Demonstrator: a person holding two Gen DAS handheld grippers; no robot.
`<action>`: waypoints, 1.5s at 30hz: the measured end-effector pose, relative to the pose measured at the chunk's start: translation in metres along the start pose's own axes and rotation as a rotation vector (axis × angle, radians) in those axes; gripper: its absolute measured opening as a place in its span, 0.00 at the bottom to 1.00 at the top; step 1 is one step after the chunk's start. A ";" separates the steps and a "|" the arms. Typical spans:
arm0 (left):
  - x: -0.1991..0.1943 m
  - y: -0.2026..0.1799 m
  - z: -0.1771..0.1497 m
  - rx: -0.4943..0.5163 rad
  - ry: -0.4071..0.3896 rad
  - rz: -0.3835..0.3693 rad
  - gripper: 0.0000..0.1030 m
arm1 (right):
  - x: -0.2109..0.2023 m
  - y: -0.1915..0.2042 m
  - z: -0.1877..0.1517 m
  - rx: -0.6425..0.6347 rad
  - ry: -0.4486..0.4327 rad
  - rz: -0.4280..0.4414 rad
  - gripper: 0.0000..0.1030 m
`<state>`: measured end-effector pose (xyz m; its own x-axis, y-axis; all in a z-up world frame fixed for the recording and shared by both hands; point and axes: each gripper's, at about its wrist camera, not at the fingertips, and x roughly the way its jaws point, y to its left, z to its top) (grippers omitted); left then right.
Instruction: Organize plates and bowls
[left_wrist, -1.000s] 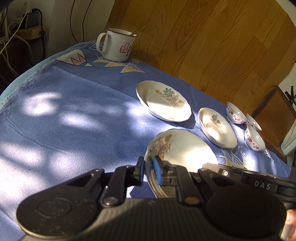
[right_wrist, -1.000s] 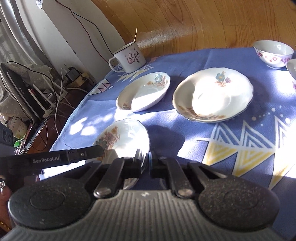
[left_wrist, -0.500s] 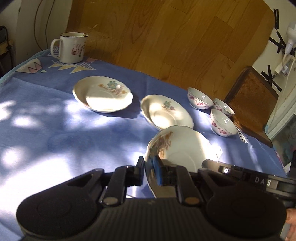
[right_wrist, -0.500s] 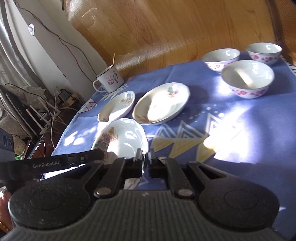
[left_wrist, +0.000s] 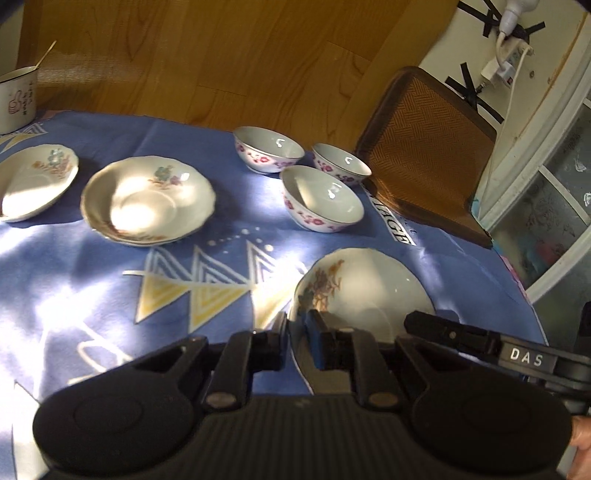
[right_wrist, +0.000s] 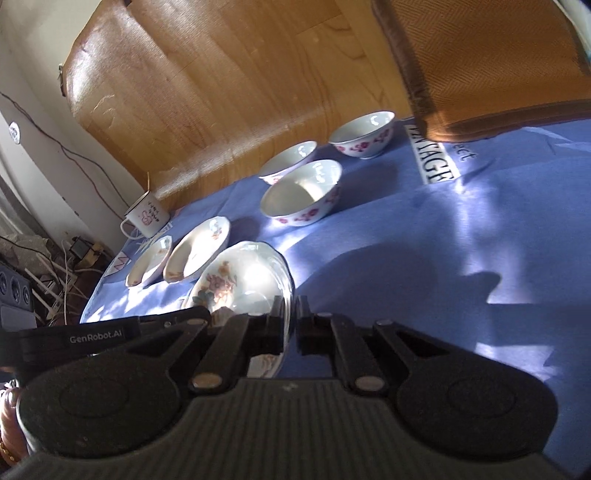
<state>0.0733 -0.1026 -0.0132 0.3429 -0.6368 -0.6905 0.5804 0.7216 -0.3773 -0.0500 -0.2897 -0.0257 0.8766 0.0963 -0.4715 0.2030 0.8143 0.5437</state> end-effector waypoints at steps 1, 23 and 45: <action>0.005 -0.006 0.000 0.007 0.008 -0.008 0.12 | -0.003 -0.005 0.000 0.006 -0.004 -0.009 0.08; 0.064 -0.078 0.000 0.067 0.092 -0.039 0.12 | -0.033 -0.082 0.003 0.108 -0.027 -0.096 0.09; -0.022 0.012 -0.029 0.020 -0.053 0.085 0.28 | -0.023 0.019 -0.019 -0.198 -0.093 0.043 0.26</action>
<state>0.0515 -0.0716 -0.0203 0.4297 -0.5873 -0.6859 0.5617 0.7686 -0.3062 -0.0750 -0.2656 -0.0177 0.9211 0.0878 -0.3793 0.0828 0.9078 0.4112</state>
